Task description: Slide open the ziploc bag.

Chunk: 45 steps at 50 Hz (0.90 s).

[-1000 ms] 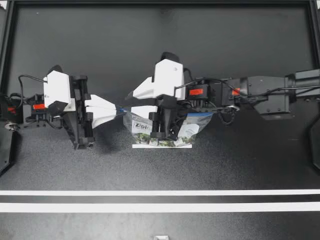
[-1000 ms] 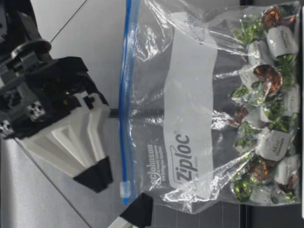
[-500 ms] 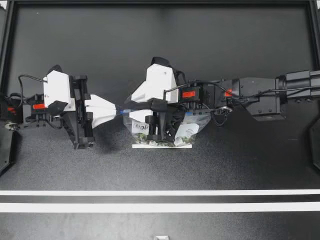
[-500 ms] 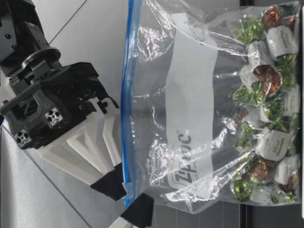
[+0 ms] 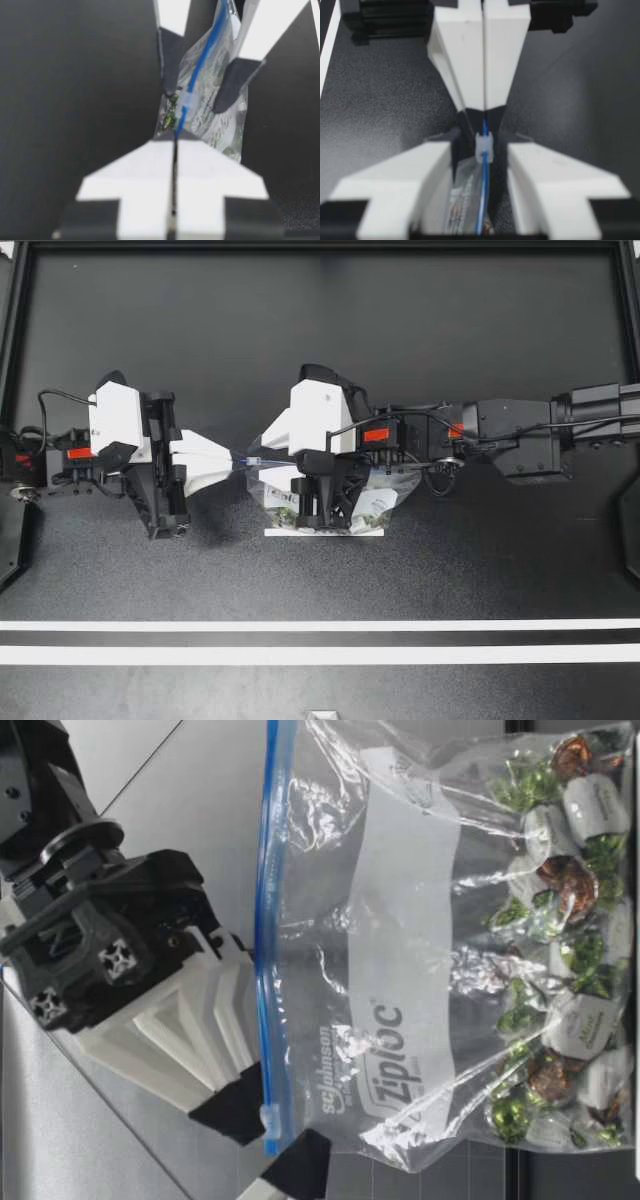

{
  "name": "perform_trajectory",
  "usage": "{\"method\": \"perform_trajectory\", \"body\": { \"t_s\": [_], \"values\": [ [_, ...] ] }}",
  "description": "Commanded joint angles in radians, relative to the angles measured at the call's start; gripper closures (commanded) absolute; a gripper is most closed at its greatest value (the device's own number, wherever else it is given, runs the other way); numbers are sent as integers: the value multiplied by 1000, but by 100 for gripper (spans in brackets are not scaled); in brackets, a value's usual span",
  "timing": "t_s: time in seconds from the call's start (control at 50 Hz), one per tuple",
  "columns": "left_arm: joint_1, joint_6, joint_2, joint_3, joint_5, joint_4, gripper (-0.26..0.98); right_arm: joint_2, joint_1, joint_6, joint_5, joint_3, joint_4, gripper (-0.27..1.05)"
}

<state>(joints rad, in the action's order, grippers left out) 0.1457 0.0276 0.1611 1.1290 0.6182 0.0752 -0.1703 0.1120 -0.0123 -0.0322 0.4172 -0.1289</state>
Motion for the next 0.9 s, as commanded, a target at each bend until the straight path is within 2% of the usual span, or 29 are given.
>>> {"method": "perform_trajectory", "body": {
  "t_s": [0.0, 0.38, 0.72, 0.88],
  "values": [
    [-2, 2, 9, -11, 5, -3, 94, 9, -5, -2, 3, -32, -5, 36],
    [-2, 0, 18, -6, 5, -5, 94, 6, -2, 5, 81, -58, -17, 42],
    [-2, -5, 18, -5, -3, -6, 94, 14, -2, 11, 127, -72, -17, 77],
    [-2, -6, 18, -6, -3, -6, 94, 38, -3, 9, 210, -72, -17, 88]
  ]
}}
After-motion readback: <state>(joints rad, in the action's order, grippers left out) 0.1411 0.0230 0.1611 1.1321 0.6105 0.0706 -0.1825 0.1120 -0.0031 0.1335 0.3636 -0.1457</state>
